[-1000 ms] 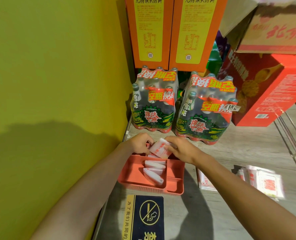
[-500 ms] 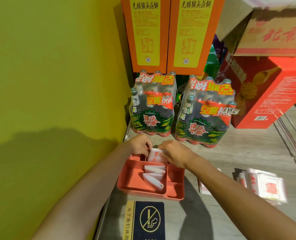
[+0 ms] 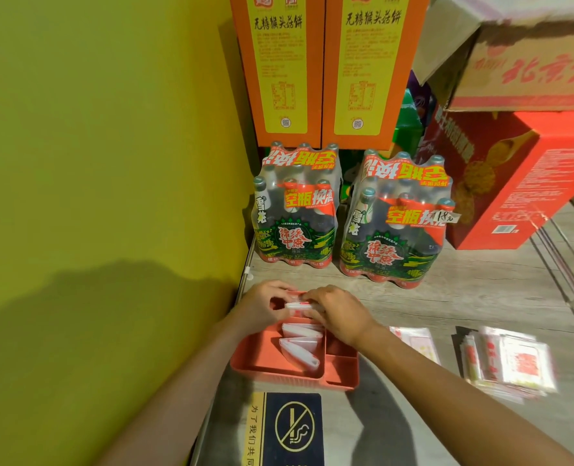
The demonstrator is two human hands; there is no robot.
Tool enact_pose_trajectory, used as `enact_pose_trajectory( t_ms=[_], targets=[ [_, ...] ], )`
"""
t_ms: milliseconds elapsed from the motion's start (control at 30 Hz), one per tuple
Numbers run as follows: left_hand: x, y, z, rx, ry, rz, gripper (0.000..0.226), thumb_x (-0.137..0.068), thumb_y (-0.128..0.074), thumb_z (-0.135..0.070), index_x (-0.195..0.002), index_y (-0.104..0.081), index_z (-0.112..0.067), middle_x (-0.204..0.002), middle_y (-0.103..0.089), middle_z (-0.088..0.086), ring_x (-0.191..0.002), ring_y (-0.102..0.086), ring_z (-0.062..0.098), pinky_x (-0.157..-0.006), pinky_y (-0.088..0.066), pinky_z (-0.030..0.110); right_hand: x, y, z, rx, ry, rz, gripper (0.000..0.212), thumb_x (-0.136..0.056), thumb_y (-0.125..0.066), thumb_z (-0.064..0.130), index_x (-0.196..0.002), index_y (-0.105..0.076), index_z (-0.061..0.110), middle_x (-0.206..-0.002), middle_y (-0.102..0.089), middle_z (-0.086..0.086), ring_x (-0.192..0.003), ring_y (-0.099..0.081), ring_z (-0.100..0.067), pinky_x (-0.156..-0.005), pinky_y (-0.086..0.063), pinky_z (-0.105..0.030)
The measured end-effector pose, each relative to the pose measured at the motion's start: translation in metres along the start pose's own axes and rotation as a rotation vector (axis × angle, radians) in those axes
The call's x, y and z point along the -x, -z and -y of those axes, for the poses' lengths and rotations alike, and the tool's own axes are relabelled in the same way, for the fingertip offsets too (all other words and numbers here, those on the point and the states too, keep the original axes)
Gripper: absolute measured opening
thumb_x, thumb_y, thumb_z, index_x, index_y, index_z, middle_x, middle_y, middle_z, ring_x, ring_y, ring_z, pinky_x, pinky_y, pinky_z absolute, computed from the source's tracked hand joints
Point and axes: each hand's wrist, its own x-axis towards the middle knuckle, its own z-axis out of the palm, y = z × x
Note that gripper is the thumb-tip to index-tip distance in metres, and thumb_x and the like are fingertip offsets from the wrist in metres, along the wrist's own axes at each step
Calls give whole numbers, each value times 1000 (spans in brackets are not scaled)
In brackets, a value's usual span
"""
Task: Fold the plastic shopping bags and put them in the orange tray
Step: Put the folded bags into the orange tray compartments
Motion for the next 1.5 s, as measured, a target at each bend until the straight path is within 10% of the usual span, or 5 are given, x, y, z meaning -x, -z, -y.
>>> enact_pose_trajectory(
  t_ms=[600, 767, 1067, 1233, 1500],
  targets=[
    [62, -49, -17, -482, -52, -128, 48, -105, -34, -39, -152, -36, -30, -161, -23, -14, -152, -4, 5, -125, 0, 28, 64, -42, 10, 155, 7, -10, 69, -104, -18, 62, -161, -16, 23, -168, -11, 4, -153, 8, -9, -127, 1, -43],
    [48, -34, -24, -575, -117, -107, 37, -102, -43, -38, -130, -64, -25, -140, -59, -9, -146, -35, 16, -122, -28, 42, 56, -37, 23, 161, -70, -35, 70, -104, -18, 64, -160, -22, 21, -168, -16, 1, -155, 2, -15, -121, 15, -36],
    [49, -28, -23, -463, -133, -172, 42, -99, -48, -38, -128, -68, -15, -135, -64, 2, -137, -48, 20, -104, -50, 50, 70, -20, 21, -45, -103, -117, 76, -98, -21, 70, -160, -22, 27, -168, -12, 7, -154, 0, -12, -125, 1, -35],
    [44, -41, -68, -401, -10, -31, 58, -106, -41, -38, -158, -16, -37, -163, -4, -21, -150, -2, 0, -122, -3, 26, 124, -8, -15, -171, -251, -282, 53, -104, -45, 44, -154, -37, 29, -161, -31, 12, -147, -23, -4, -124, -18, -29],
    [38, -124, -152, -276, -143, 143, 62, -106, -44, -32, -160, -16, -30, -164, -11, -17, -152, -8, 3, -120, -5, 23, 187, -15, -78, -148, -435, -136, 58, -101, -56, 27, -155, -35, 22, -161, -31, 1, -144, -38, -20, -119, -34, -33]
  ],
)
